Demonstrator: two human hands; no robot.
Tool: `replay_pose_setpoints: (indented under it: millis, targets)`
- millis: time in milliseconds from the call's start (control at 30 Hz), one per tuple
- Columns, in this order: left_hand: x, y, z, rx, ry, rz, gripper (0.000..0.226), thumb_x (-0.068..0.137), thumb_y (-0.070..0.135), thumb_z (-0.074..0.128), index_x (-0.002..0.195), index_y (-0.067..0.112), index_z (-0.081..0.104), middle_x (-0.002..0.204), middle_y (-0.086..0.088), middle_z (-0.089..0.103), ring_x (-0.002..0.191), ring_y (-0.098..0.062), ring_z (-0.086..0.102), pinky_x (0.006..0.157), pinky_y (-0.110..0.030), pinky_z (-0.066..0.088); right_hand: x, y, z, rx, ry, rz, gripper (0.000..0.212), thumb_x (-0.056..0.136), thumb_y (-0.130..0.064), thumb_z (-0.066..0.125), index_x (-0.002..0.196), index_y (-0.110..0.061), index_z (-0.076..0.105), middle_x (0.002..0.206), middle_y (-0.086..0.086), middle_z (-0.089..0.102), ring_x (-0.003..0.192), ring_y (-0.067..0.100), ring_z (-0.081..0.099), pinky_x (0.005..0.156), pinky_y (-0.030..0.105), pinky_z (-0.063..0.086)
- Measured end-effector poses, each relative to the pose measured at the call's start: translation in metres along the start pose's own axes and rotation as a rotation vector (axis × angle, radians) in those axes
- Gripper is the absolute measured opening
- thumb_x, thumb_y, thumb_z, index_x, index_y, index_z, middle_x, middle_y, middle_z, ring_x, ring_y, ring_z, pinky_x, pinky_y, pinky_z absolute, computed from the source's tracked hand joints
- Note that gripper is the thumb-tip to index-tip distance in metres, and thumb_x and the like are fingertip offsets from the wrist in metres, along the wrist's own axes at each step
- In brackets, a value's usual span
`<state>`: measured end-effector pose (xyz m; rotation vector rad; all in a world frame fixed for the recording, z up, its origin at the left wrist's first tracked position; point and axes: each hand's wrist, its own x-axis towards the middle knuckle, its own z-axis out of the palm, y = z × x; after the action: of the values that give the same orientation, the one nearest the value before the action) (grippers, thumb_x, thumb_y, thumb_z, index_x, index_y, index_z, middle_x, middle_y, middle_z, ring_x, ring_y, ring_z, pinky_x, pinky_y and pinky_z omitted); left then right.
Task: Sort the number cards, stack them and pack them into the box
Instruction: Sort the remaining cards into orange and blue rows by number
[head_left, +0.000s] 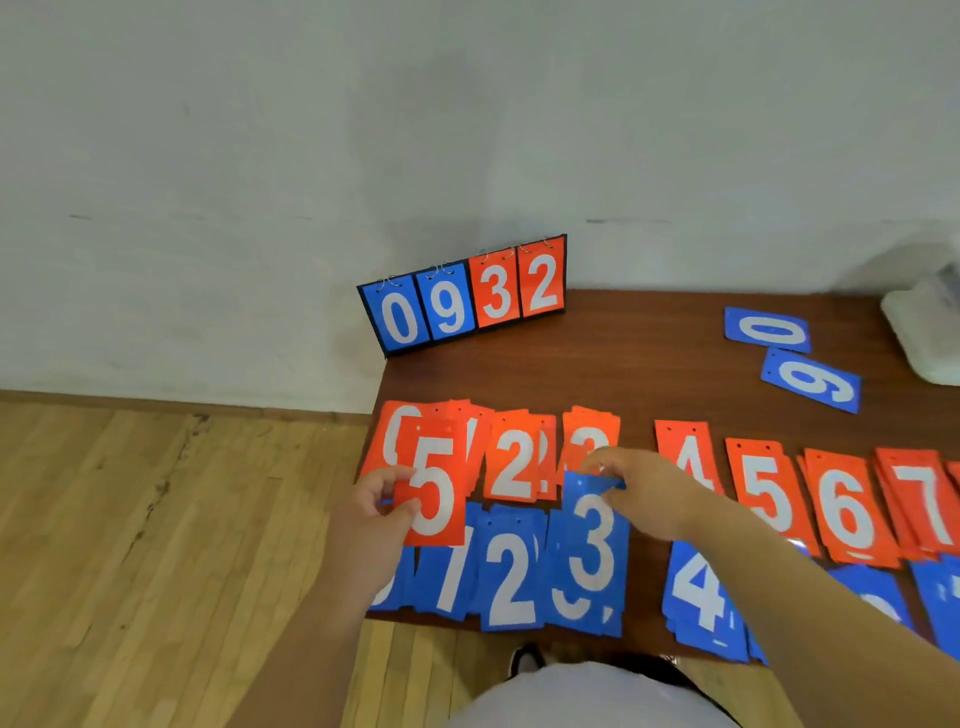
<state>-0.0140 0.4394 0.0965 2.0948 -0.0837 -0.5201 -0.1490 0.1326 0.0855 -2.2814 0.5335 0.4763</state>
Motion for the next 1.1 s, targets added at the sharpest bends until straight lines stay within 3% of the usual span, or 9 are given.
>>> replay_pose_setpoints:
  millis: [67, 167, 333, 567, 667, 867, 967, 1033, 1100]
  targets:
    - [0.001, -0.003, 0.011, 0.008, -0.033, 0.000, 0.028, 0.095, 0.021, 0.071, 0.112, 0.040, 0.063, 0.118, 0.015, 0.062, 0.109, -0.012, 0.063, 0.065, -0.015, 0.054, 0.000, 0.019, 0.028, -0.025, -0.093, 0.061, 0.044, 0.098, -0.007, 0.055, 0.134, -0.033, 0.056, 0.146, 0.001, 0.053, 0.130, 0.022, 0.053, 0.093, 0.031, 0.049]
    - [-0.003, -0.008, 0.025, 0.024, -0.090, -0.005, 0.028, 0.095, 0.019, 0.071, 0.111, 0.040, 0.063, 0.116, 0.018, 0.062, 0.107, -0.010, 0.063, 0.072, -0.022, 0.058, 0.001, 0.035, 0.061, -0.031, -0.129, 0.137, 0.043, 0.100, -0.013, 0.055, 0.137, -0.032, 0.052, 0.142, 0.004, 0.056, 0.122, 0.023, 0.058, 0.092, 0.035, 0.054]
    - [-0.010, -0.013, 0.044, 0.068, -0.144, -0.007, 0.032, 0.093, 0.013, 0.070, 0.109, 0.040, 0.065, 0.112, 0.016, 0.066, 0.104, -0.009, 0.065, 0.079, -0.024, 0.058, -0.001, 0.043, 0.071, -0.069, 0.146, 0.169, 0.048, 0.092, -0.027, 0.065, 0.138, -0.033, 0.055, 0.131, -0.001, 0.064, 0.120, 0.021, 0.057, 0.092, 0.037, 0.056]
    - [-0.005, 0.009, 0.114, 0.110, -0.301, 0.049, 0.034, 0.095, 0.016, 0.070, 0.109, 0.045, 0.063, 0.120, 0.018, 0.060, 0.109, -0.008, 0.060, 0.083, -0.028, 0.059, -0.042, 0.079, 0.030, 0.072, 0.308, 0.255, 0.036, 0.095, -0.025, 0.065, 0.131, -0.025, 0.062, 0.133, -0.003, 0.061, 0.119, 0.018, 0.058, 0.096, 0.033, 0.052]
    - [-0.005, 0.028, 0.165, 0.125, -0.384, 0.100, 0.033, 0.094, 0.015, 0.071, 0.110, 0.042, 0.062, 0.120, 0.015, 0.061, 0.113, -0.009, 0.059, 0.079, -0.021, 0.055, -0.072, 0.109, 0.013, 0.136, 0.395, 0.337, 0.036, 0.095, -0.024, 0.064, 0.131, -0.026, 0.062, 0.133, -0.004, 0.061, 0.108, 0.020, 0.063, 0.085, 0.036, 0.058]
    - [-0.018, 0.072, 0.295, 0.189, -0.515, 0.161, 0.032, 0.094, 0.013, 0.068, 0.114, 0.037, 0.062, 0.118, 0.013, 0.062, 0.112, -0.009, 0.060, 0.078, -0.016, 0.050, -0.130, 0.184, -0.030, 0.180, 0.496, 0.472, 0.035, 0.093, -0.023, 0.065, 0.127, -0.025, 0.064, 0.122, -0.004, 0.063, 0.097, 0.020, 0.063, 0.080, 0.035, 0.056]
    - [-0.023, 0.091, 0.352, 0.230, -0.481, 0.166, 0.029, 0.095, 0.015, 0.067, 0.114, 0.037, 0.063, 0.121, 0.010, 0.063, 0.110, -0.011, 0.061, 0.082, -0.023, 0.053, -0.149, 0.220, -0.051, 0.220, 0.515, 0.511, 0.034, 0.093, -0.022, 0.066, 0.127, -0.027, 0.064, 0.129, -0.001, 0.062, 0.091, 0.016, 0.067, 0.077, 0.038, 0.059]
    - [-0.026, 0.100, 0.384, 0.250, -0.445, 0.166, 0.026, 0.097, 0.016, 0.065, 0.116, 0.034, 0.064, 0.120, 0.012, 0.062, 0.108, -0.010, 0.059, 0.076, -0.020, 0.050, -0.152, 0.245, -0.064, 0.229, 0.498, 0.496, 0.033, 0.093, -0.023, 0.066, 0.125, -0.029, 0.064, 0.124, -0.004, 0.062, 0.069, 0.014, 0.064, 0.064, 0.036, 0.058]
    - [-0.027, 0.103, 0.412, 0.313, -0.421, 0.174, 0.024, 0.098, 0.017, 0.063, 0.117, 0.031, 0.063, 0.118, 0.012, 0.062, 0.102, -0.007, 0.056, 0.068, -0.014, 0.044, -0.148, 0.266, -0.079, 0.205, 0.476, 0.483, 0.033, 0.093, -0.026, 0.065, 0.126, -0.028, 0.062, 0.126, -0.004, 0.061, 0.065, 0.012, 0.059, 0.060, 0.030, 0.052]
